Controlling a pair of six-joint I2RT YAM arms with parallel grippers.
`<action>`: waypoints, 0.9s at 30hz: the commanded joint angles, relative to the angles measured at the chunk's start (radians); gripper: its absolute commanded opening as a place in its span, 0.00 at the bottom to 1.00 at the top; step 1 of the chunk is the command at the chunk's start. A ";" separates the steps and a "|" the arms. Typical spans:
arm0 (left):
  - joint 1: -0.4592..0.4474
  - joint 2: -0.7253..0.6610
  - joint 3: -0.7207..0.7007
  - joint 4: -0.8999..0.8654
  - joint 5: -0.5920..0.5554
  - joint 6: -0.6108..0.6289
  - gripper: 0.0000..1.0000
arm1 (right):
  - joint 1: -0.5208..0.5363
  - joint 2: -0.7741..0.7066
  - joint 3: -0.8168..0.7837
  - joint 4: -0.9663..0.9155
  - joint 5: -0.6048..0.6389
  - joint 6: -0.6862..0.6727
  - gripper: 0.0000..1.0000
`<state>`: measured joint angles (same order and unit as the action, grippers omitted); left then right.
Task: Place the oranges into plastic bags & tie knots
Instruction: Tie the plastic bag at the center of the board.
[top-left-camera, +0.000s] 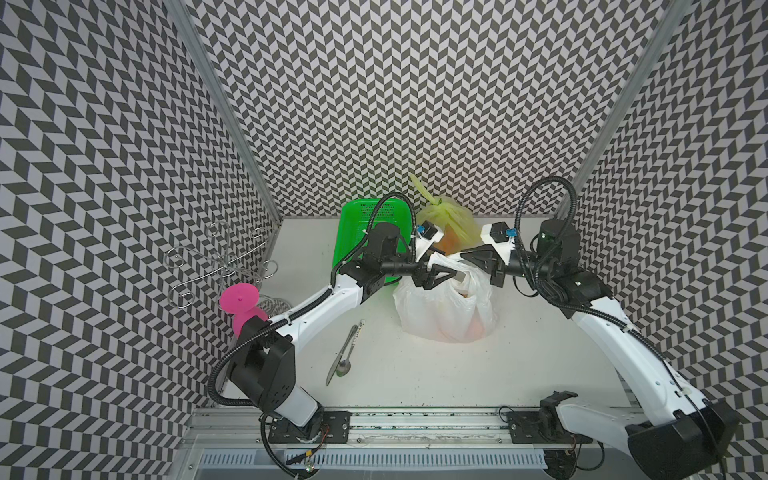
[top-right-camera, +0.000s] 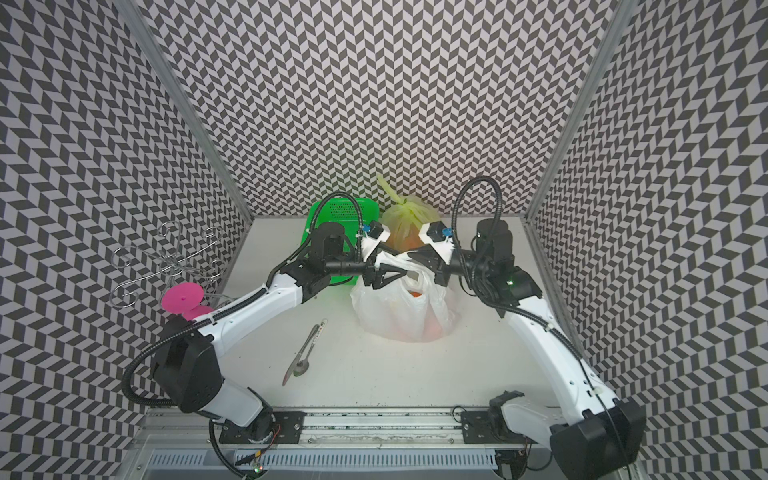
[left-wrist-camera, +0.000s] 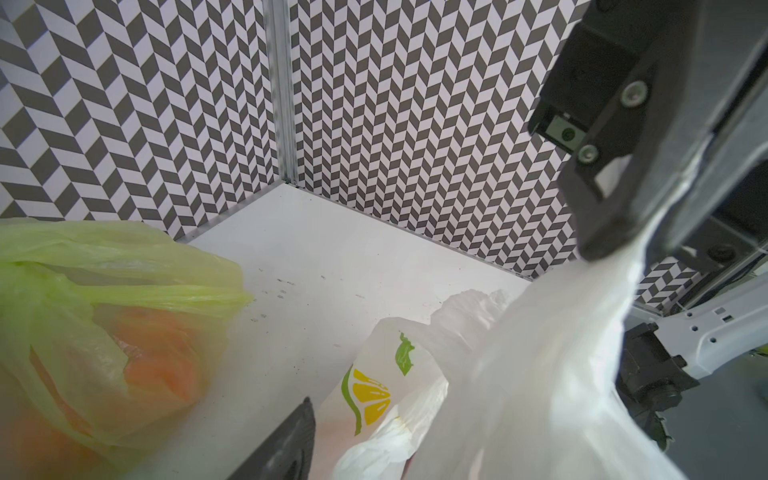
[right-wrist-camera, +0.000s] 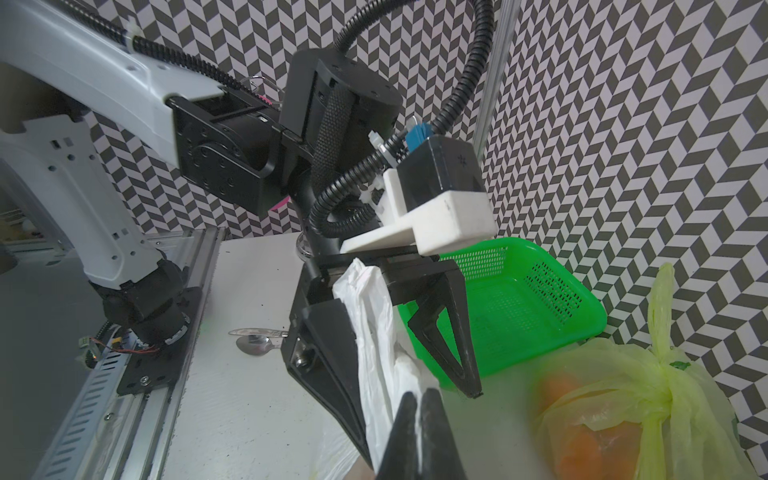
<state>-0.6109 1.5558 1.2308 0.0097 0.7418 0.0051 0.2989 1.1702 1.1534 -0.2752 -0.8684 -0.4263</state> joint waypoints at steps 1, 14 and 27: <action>0.002 -0.017 0.016 0.045 0.049 0.001 0.85 | 0.004 0.001 0.010 0.031 -0.020 0.002 0.00; -0.032 -0.095 -0.005 0.053 0.047 0.081 1.00 | 0.005 0.035 -0.018 0.056 -0.006 0.048 0.00; -0.087 -0.114 0.018 -0.014 -0.062 0.131 1.00 | 0.010 0.072 -0.009 0.060 0.017 0.070 0.00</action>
<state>-0.6830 1.4807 1.2255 0.0204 0.7254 0.0910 0.3046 1.2304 1.1355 -0.2531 -0.8597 -0.3691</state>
